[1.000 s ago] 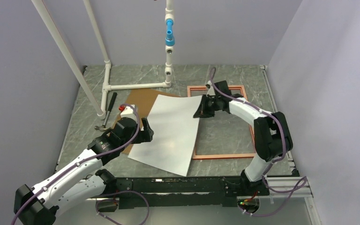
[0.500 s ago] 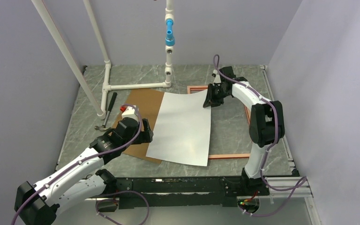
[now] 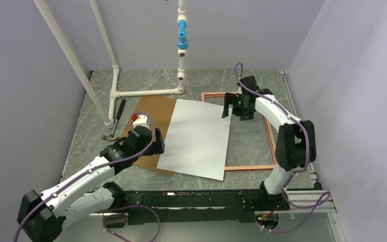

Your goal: Put the photo into the frame

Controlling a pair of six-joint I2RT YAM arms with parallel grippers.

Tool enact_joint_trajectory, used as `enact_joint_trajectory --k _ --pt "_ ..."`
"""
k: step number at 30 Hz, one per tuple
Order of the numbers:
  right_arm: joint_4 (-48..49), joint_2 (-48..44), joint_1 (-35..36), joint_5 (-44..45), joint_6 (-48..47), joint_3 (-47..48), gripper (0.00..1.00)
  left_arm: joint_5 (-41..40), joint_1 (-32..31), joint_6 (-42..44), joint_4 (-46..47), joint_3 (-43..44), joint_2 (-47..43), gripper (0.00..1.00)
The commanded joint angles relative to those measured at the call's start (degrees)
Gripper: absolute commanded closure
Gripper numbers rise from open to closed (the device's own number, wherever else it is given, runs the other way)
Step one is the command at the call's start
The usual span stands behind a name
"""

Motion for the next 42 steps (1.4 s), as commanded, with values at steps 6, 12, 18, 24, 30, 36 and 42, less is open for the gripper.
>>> enact_joint_trajectory --k 6,12,18,24,30,36,42 --pt "6.2 -12.8 -0.3 -1.9 6.6 -16.0 0.05 -0.8 -0.2 -1.1 0.3 1.9 2.8 0.15" --pt "13.8 -18.8 -2.7 -12.0 11.7 -27.9 0.11 -0.5 -0.2 -1.5 0.5 2.0 4.4 0.15" --pt "22.5 -20.7 -5.8 -21.6 15.7 -36.4 0.23 -0.2 -0.2 -1.7 0.7 2.1 5.4 0.14" --pt "31.2 -18.2 -6.1 -28.7 19.3 -41.4 0.28 0.2 -0.3 -1.5 0.7 2.5 6.7 0.14" --pt "35.4 -15.7 -6.1 -31.5 21.0 -43.0 0.33 0.4 -0.2 -1.6 0.9 2.6 7.2 0.14" --pt "42.3 -13.2 -6.1 -33.7 24.4 -45.5 0.38 0.2 -0.3 -1.6 0.4 3.1 7.9 0.14" --pt "48.5 -10.9 -6.0 -35.4 26.9 -47.6 0.45 0.1 -0.2 -1.7 0.5 2.9 7.4 0.14"
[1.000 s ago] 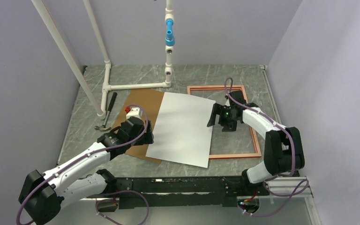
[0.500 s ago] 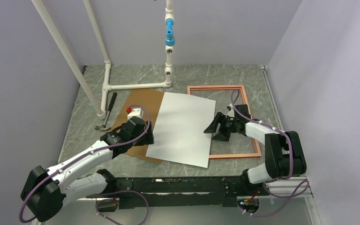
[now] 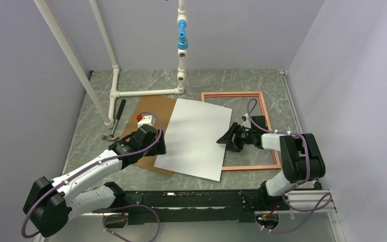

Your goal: Put the photo into the frame

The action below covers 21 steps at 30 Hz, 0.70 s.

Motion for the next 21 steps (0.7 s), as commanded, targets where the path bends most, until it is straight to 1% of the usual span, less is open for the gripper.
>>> enact_joint_trajectory --k 1,8,10,12,13,15,16,18,21 --pt "8.0 2.0 -0.1 -1.5 2.3 -2.0 0.47 0.2 -0.2 -0.4 0.6 1.9 -0.5 0.14" --pt "18.0 4.4 -0.1 -1.6 6.2 -6.2 0.48 0.2 -0.3 -0.6 0.6 1.7 0.0 0.14" --pt "22.2 5.8 -0.1 -2.4 7.8 -7.5 0.5 0.2 -0.2 -0.6 0.5 1.7 0.0 0.14" --pt "27.1 6.8 -0.1 -3.3 10.1 -8.9 0.58 0.0 -0.2 -0.5 0.4 1.8 0.0 0.15" --pt "29.1 7.3 -0.1 -3.4 11.1 -9.4 0.64 0.0 -0.3 -0.5 0.4 1.8 -0.1 0.14" --pt "30.6 7.6 -0.1 -3.4 12.2 -9.9 0.8 0.1 -0.3 -0.3 0.4 1.8 -0.1 0.14" --pt "30.5 7.4 -0.1 -3.2 12.2 -9.8 0.85 0.1 -0.2 -0.3 0.3 1.8 -0.1 0.14" --pt "27.8 6.2 -0.1 -2.5 10.5 -9.0 0.92 0.0 -0.3 -0.4 0.1 1.8 -0.1 0.14" --pt "18.2 3.3 -0.1 -0.5 5.0 -5.7 0.98 0.0 -0.2 -0.4 0.2 1.7 -0.1 0.14"
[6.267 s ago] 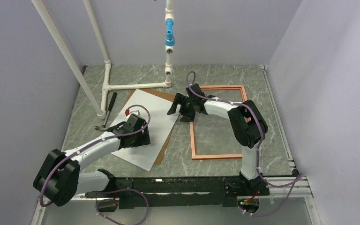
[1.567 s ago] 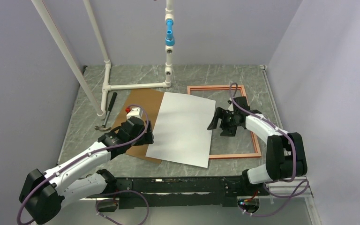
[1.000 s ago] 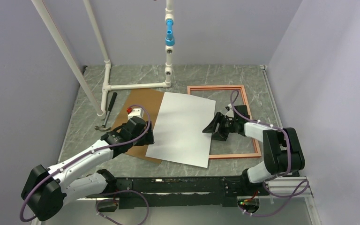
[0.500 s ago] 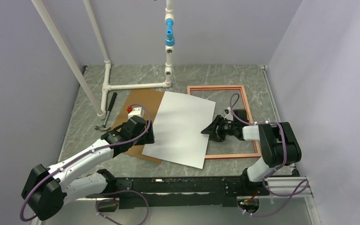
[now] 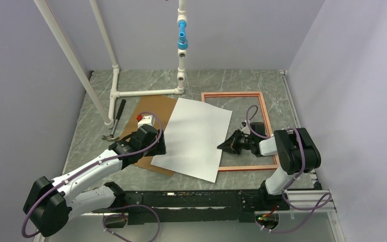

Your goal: Put the photo into the frame

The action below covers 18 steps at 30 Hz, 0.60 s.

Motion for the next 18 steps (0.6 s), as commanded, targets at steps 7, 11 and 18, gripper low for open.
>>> enact_joint_trajectory --k 7,11,18 --pt "-33.8 -5.0 -0.1 5.0 -25.3 16.0 1.0 0.3 -0.3 -0.4 0.6 1.8 0.5 0.14" --pt "-41.9 -4.2 0.0 6.5 -31.7 19.8 1.0 0.2 -0.2 -0.4 0.6 1.7 0.8 0.14" --pt "-45.9 -0.3 0.1 6.2 -34.8 21.8 1.0 0.2 -0.3 -0.2 0.4 2.0 1.3 0.15"
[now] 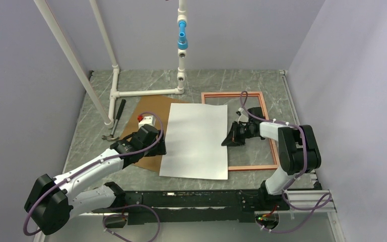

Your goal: Put the photo into the frame

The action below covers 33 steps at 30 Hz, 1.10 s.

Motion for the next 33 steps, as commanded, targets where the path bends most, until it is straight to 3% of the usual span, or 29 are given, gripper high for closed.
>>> enact_joint_trajectory --k 1,2,8,12,26,29,33 --pt "-4.6 1.8 0.3 1.3 -4.5 1.1 1.0 0.2 -0.2 -0.2 0.4 2.0 0.2 0.15" --pt "-5.3 2.1 0.5 2.0 -4.9 1.5 0.99 0.1 -0.2 -0.2 0.4 2.0 0.3 0.15" --pt "-3.7 -0.2 0.4 7.5 -1.4 0.5 0.55 0.5 -0.3 -0.2 0.6 2.1 0.9 0.15" --pt "2.9 -2.3 0.3 5.2 3.8 -4.5 0.46 0.3 -0.2 0.0 0.3 2.3 1.3 0.15" --pt "31.0 1.5 0.1 -5.5 19.7 -16.9 0.53 0.3 -0.3 -0.3 1.1 1.5 0.9 0.15" --pt "32.3 1.6 0.2 -5.9 20.3 -17.2 0.64 0.2 -0.3 -0.4 1.0 1.6 0.8 0.15" --pt "32.1 0.5 0.2 -5.0 19.9 -17.2 0.89 0.3 -0.3 -0.7 1.2 1.3 0.2 0.15"
